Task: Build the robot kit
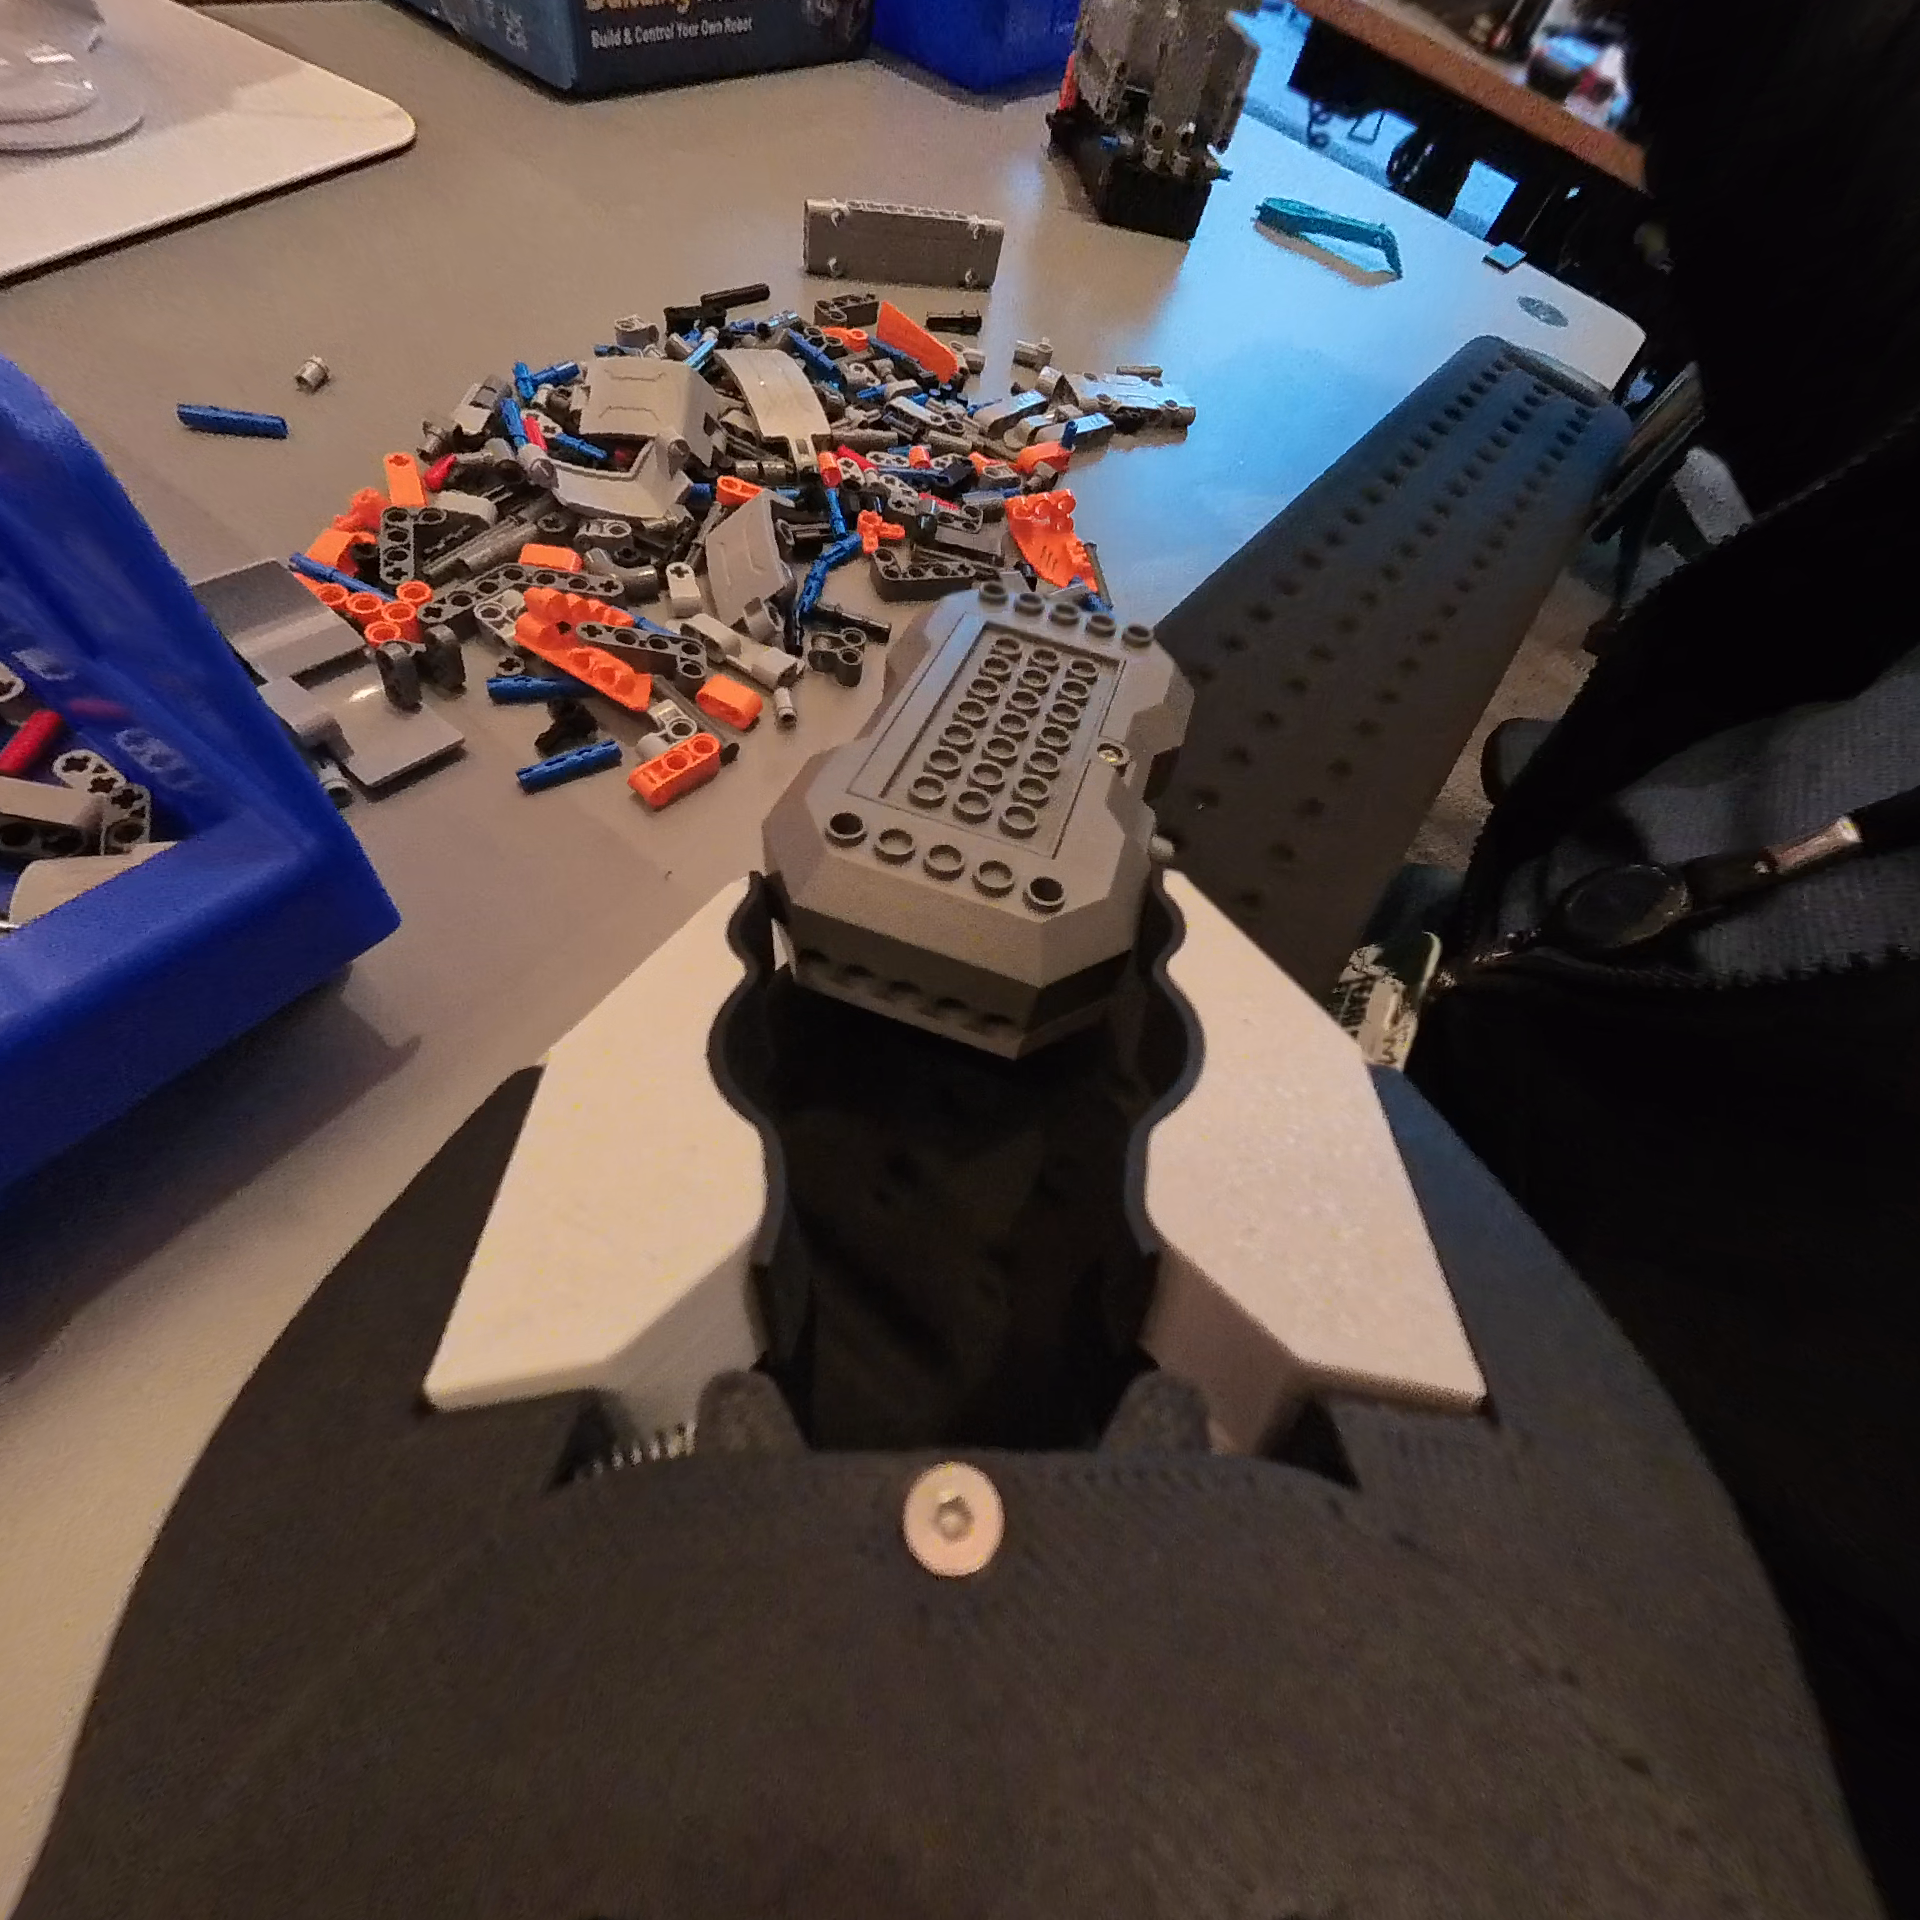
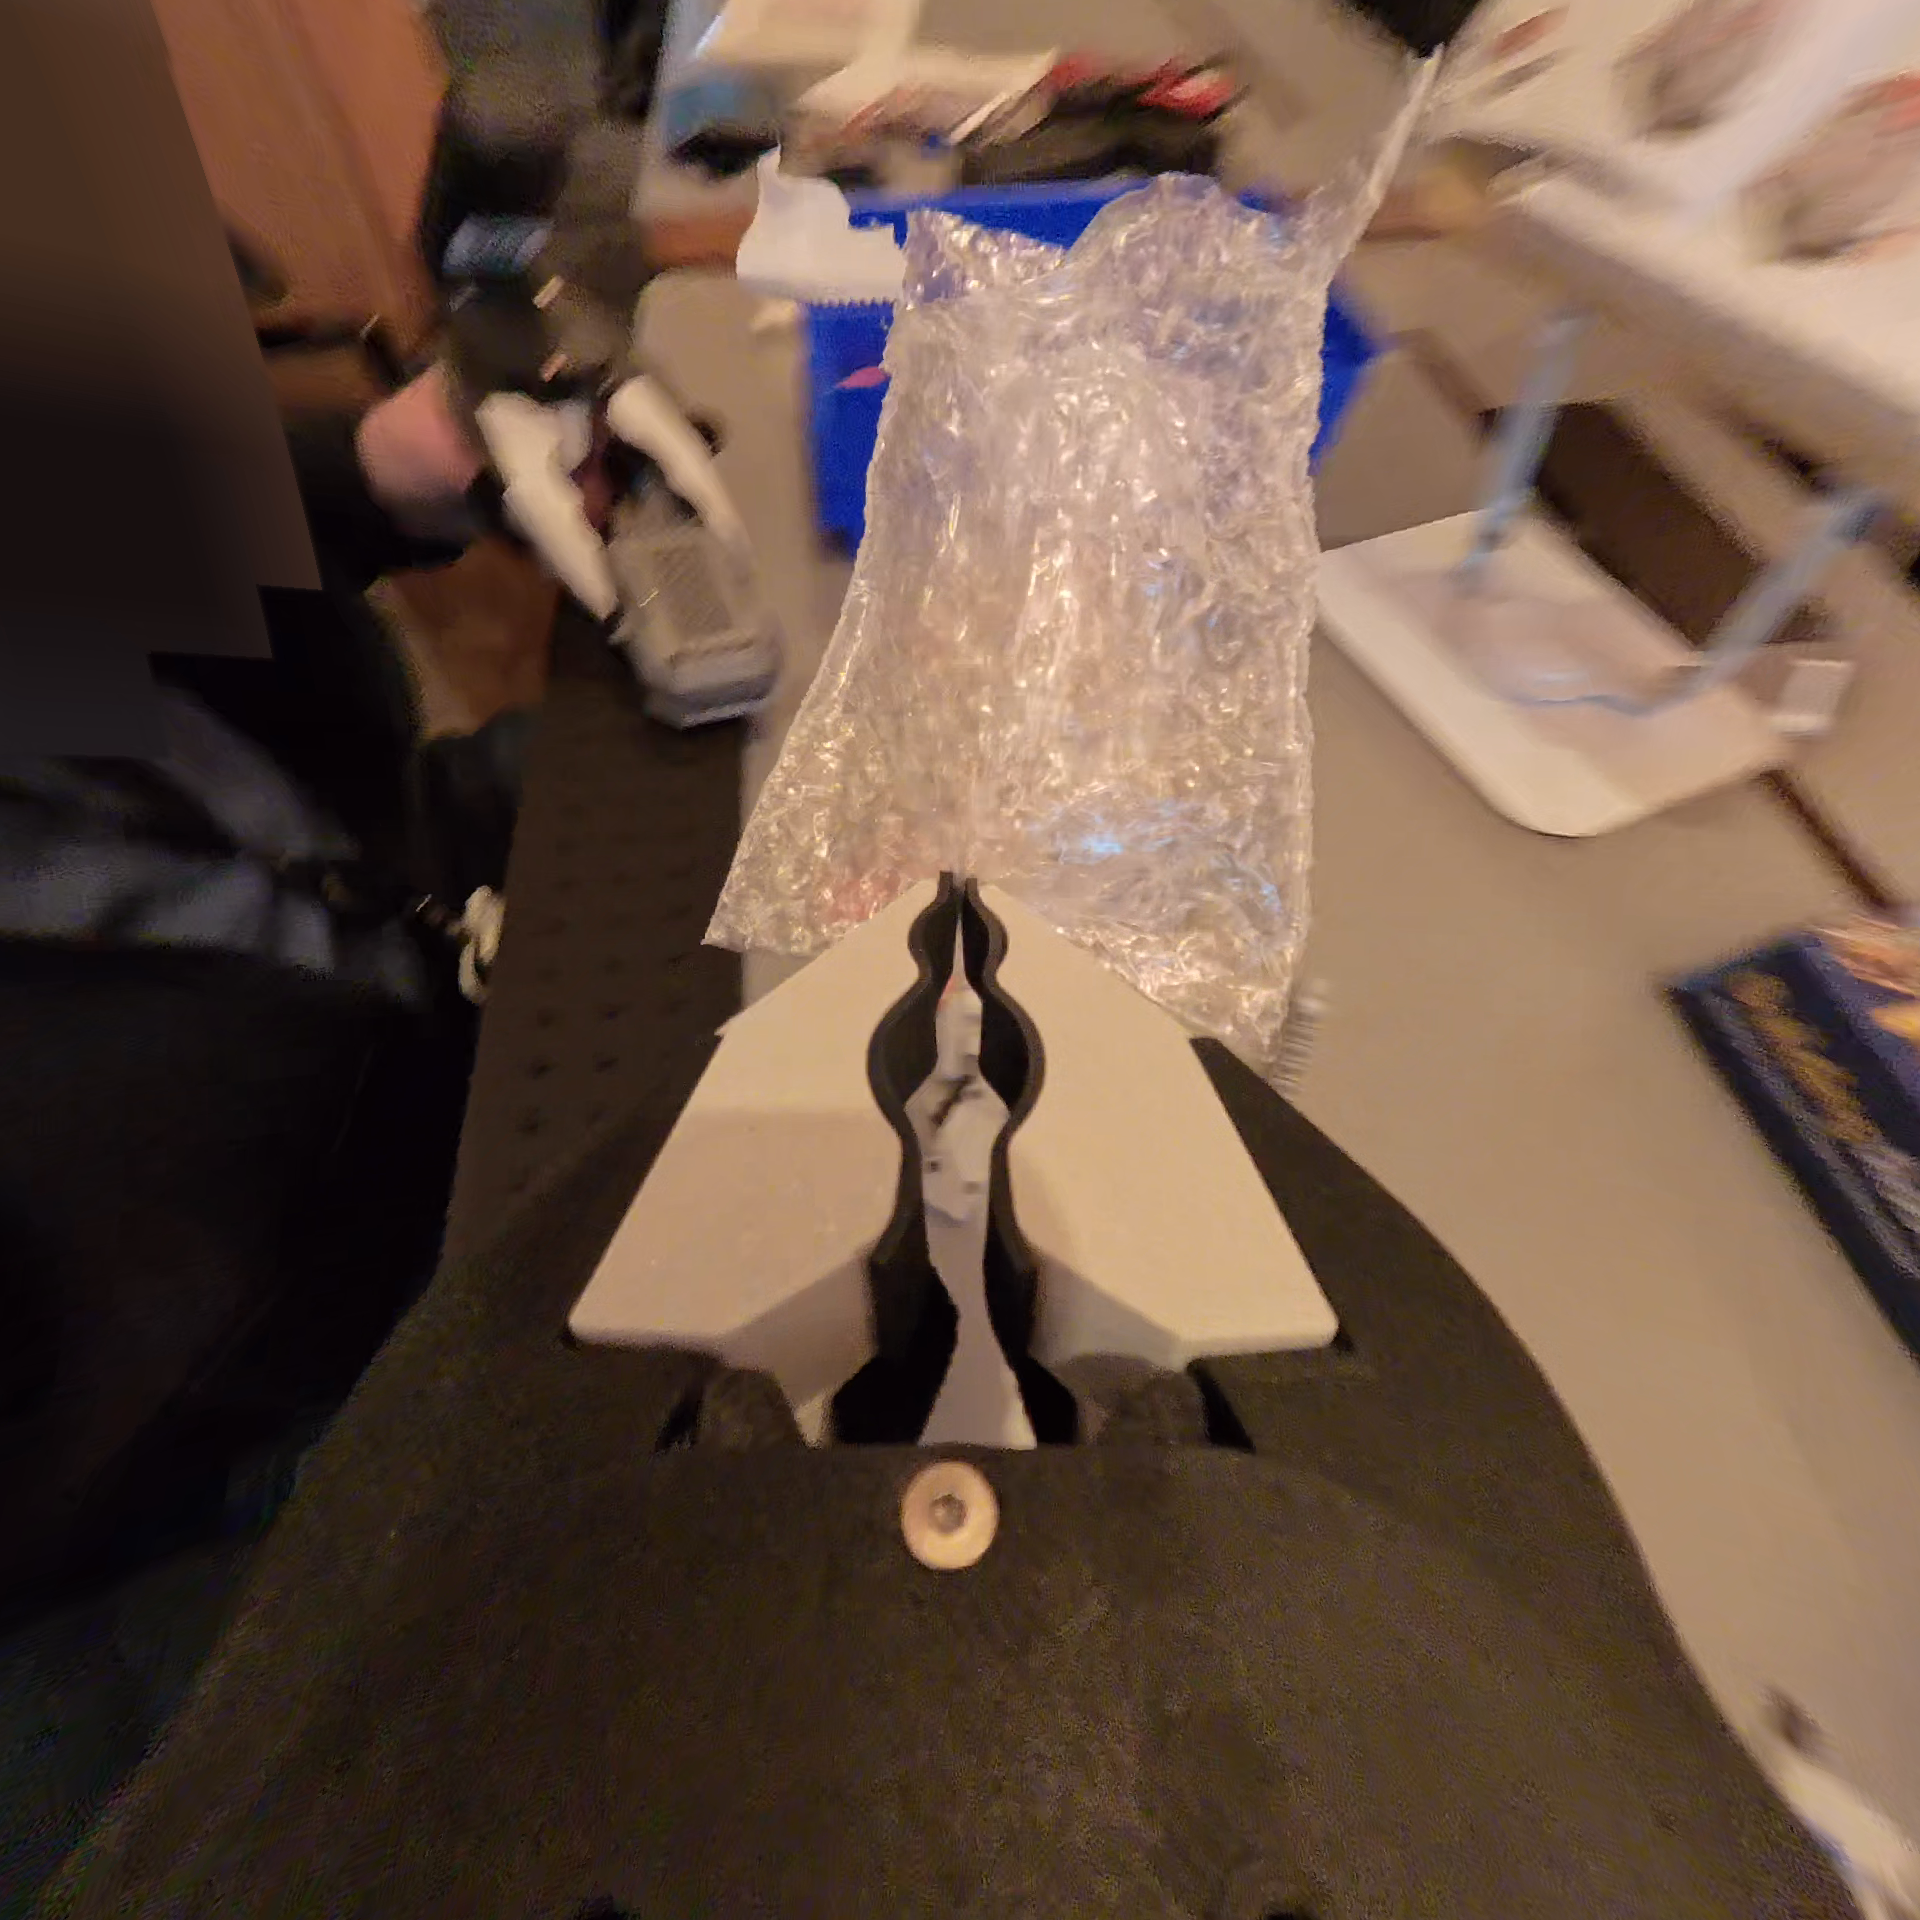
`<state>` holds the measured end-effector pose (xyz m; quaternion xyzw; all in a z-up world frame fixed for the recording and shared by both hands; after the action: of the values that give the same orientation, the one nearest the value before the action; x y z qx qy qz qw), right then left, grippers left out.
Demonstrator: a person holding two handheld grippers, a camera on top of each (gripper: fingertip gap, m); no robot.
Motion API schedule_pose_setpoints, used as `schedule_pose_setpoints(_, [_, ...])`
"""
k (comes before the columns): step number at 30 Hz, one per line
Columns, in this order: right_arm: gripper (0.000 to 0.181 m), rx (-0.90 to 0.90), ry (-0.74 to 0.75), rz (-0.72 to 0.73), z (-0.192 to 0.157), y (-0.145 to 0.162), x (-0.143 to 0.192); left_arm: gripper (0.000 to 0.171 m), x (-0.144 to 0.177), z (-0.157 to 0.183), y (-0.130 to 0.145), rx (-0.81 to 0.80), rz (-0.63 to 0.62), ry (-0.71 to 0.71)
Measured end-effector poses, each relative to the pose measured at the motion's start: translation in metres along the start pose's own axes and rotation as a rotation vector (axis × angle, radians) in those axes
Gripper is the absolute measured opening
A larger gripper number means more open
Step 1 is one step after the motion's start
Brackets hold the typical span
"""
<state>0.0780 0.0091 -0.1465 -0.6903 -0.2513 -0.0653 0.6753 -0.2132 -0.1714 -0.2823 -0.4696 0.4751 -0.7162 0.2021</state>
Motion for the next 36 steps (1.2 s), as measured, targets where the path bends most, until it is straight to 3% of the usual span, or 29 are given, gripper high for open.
schedule_pose_setpoints(3, [0.000,-0.054,0.239,0.065,0.032,-0.021,0.062,0.068,0.000,0.000,-0.001,0.008,0.016,0.003])
schedule_pose_setpoints(7, [0.000,-0.163,0.553,0.026,0.086,-0.033,0.159,0.068,-0.001,0.000,-0.001,0.000,0.009,0.006])
schedule_pose_setpoints(10, [0.000,-0.281,0.779,-0.086,0.146,-0.013,0.227,0.069,-0.003,0.000,-0.001,0.001,-0.001,0.000])
schedule_pose_setpoints(13, [0.000,-0.458,0.808,-0.087,0.204,0.022,0.260,0.068,-0.004,0.000,-0.001,0.002,-0.006,-0.004])
schedule_pose_setpoints(17, [0.000,-0.633,0.786,-0.136,0.266,0.077,0.258,0.068,-0.006,0.001,0.000,0.003,-0.026,-0.007])
schedule_pose_setpoints(20, [0.045,-0.784,0.674,-0.256,0.284,0.120,0.233,0.068,-0.007,0.002,0.001,0.004,-0.045,-0.006])
schedule_pose_setpoints(24, [0.051,-0.713,0.716,-0.330,0.279,0.100,0.244,0.068,-0.008,0.002,0.001,0.018,-0.055,0.011])
schedule_pose_setpoints(28, [0.037,-0.593,0.750,-0.432,0.270,0.056,0.255,0.068,-0.009,0.002,0.001,0.030,-0.066,0.029])
schedule_pose_setpoints(30, [0.003,-0.484,0.752,-0.416,0.278,0.032,0.249,0.068,-0.009,0.002,0.001,0.031,-0.071,0.036])
schedule_pose_setpoints(33, [0.000,-0.455,0.734,-0.507,0.314,0.048,0.232,0.068,-0.010,0.001,0.000,0.031,-0.070,0.045])
schedule_pose_setpoints(36, [0.000,-0.513,0.721,-0.594,0.355,0.099,0.216,0.068,-0.010,0.001,0.000,0.035,-0.065,0.049])
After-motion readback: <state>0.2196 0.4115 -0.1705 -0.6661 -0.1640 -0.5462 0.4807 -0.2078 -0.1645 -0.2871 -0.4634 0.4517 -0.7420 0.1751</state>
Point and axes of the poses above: each gripper's, where its closed fingertips meet, x back along the fingers, y out of its underside, z = x × y across the jaws, the point moved 3 cm from there along x, back along the fingers, and after that the axes turned 12 degrees about -y, right-handed, at the moved point
